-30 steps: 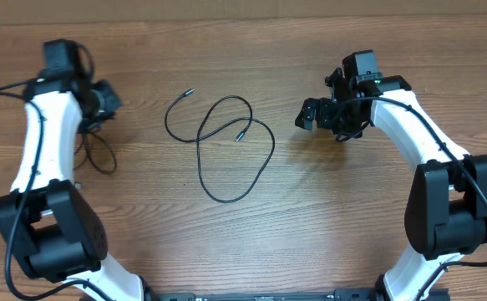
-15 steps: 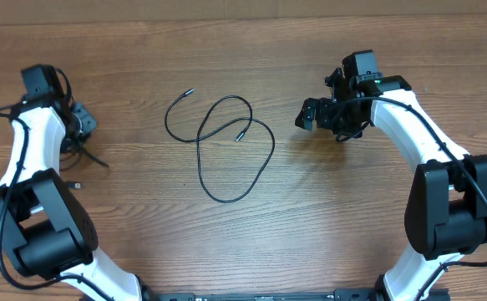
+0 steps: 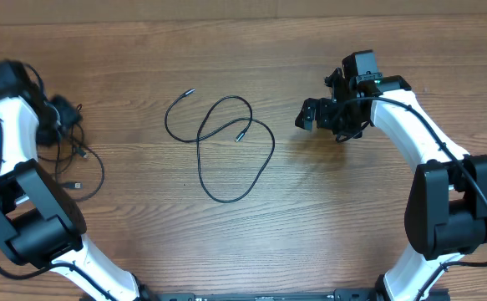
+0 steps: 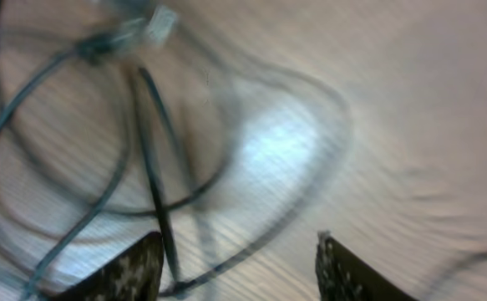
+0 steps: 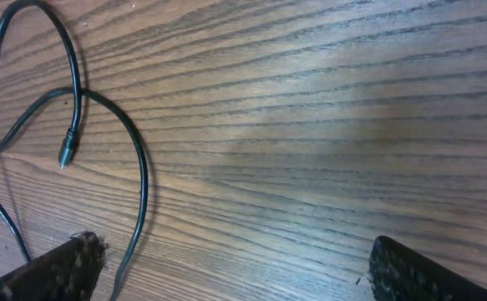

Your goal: Untangle cables

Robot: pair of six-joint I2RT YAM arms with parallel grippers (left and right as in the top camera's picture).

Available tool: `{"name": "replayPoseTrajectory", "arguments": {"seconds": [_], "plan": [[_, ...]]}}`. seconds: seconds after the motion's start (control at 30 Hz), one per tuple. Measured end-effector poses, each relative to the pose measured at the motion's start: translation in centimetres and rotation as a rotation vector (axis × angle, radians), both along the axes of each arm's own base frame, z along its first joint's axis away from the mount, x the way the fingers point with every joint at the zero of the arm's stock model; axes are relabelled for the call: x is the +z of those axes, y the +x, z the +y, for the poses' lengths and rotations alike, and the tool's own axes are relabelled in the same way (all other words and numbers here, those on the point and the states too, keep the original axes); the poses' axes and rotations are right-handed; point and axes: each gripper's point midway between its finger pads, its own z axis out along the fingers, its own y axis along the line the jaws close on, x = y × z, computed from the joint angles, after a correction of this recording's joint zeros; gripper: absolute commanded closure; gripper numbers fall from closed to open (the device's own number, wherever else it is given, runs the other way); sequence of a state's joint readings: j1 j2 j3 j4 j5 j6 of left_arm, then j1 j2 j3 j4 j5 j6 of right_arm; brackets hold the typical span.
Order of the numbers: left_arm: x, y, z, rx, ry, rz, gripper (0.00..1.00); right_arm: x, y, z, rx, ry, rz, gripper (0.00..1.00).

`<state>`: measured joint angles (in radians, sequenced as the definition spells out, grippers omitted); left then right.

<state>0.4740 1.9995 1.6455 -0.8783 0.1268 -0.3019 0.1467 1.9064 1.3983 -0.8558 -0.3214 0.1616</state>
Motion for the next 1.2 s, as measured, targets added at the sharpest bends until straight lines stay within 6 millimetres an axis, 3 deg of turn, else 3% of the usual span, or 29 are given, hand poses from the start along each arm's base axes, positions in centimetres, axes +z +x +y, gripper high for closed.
{"name": "replayPoseTrajectory", "arguments": {"seconds": [0.13, 0.2, 0.33, 0.53, 0.7, 0.83, 0.97, 1.0, 1.13, 1.2], "plan": [[5.3, 2.4, -1.5, -0.045, -0.088, -0.121, 0.46, 0.0, 0.0, 0.0, 0.0, 0.0, 0.001, 0.0], [6.2, 2.4, -2.4, -0.059, -0.134, -0.131, 0.45, 0.0, 0.0, 0.0, 0.0, 0.0, 0.0, 0.0], [5.2, 0.2, -3.8, -0.052, -0.2, -0.034, 0.53, 0.0, 0.0, 0.0, 0.0, 0.0, 0.001, 0.0], [2.7, -1.8, -6.2, -0.073, -0.255, 0.074, 0.52, 0.0, 0.0, 0.0, 0.0, 0.0, 0.001, 0.0], [-1.2, -2.0, -11.6, -0.187, -0.273, 0.141, 0.47, 0.0, 0.0, 0.0, 0.0, 0.0, 0.001, 0.0], [-2.8, -1.8, -15.8, -0.289, -0.267, 0.158, 0.39, 0.0, 0.0, 0.0, 0.0, 0.0, 0.001, 0.0], [-3.0, -0.8, -20.8, -0.421, -0.245, 0.137, 0.29, 0.0, 0.0, 0.0, 0.0, 0.0, 0.001, 0.0], [-2.9, -0.8, -21.0, -0.428, -0.244, 0.135, 0.26, 0.0, 0.0, 0.0, 0.0, 0.0, 0.001, 0.0], [-2.7, 0.4, -26.1, -0.605, -0.198, 0.07, 0.2, 0.0, 0.0, 0.0, 0.0, 0.0, 0.001, 0.0], [-2.7, 0.7, -27.7, -0.661, -0.17, 0.053, 0.16, 0.0, 0.0, 0.0, 0.0, 0.0, 0.001, 0.0]]}}
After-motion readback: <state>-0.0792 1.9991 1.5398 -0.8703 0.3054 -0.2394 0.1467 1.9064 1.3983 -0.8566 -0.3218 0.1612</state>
